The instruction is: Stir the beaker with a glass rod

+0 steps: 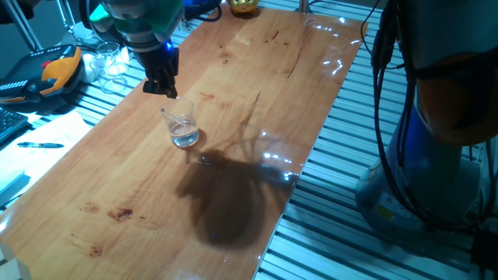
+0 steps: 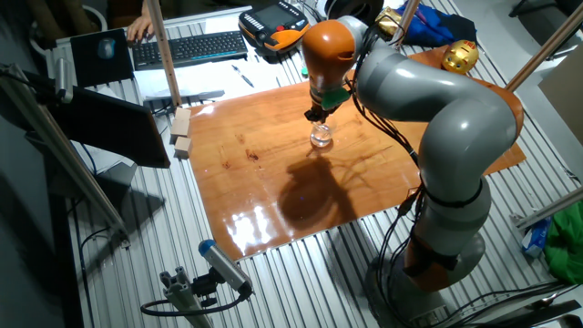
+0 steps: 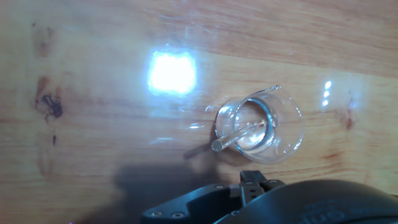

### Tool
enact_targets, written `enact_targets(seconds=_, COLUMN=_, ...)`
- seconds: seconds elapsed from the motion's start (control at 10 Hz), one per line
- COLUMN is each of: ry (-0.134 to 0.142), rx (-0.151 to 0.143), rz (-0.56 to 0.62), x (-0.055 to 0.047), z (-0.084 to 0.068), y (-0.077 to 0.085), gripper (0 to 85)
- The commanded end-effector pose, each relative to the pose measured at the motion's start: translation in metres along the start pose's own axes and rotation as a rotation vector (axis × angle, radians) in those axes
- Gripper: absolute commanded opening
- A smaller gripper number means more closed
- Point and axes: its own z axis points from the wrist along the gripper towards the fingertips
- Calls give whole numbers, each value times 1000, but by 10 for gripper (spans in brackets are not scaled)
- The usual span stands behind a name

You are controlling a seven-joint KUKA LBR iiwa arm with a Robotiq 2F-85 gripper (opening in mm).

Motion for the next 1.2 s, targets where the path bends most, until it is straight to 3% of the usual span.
enact_targets(seconds=0.0, ry=-1, rx=-10, rz=-3, x=-1, z=-1, y=3, gripper=0)
enact_targets(seconds=0.2, ry=9, rx=42, rz=-28, x=-5, z=-2, y=8, gripper=0)
enact_targets(seconds=0.3, ry=15, rx=40, rz=-42, x=-7, z=1, y=9, gripper=0)
enact_targets(seconds=0.5, ry=8, rx=79, rz=-67, x=-8, z=5, y=11, gripper=0)
enact_targets(seconds=0.8, ry=3, rx=82, rz=-6, x=-9, z=4, y=18, gripper=0)
enact_targets(seconds=1.0, ry=-25, rx=101, rz=43, x=-9, z=8, y=27, gripper=0)
enact_targets(seconds=1.1, ry=-37, rx=131, rz=52, x=-8, z=10, y=32, gripper=170)
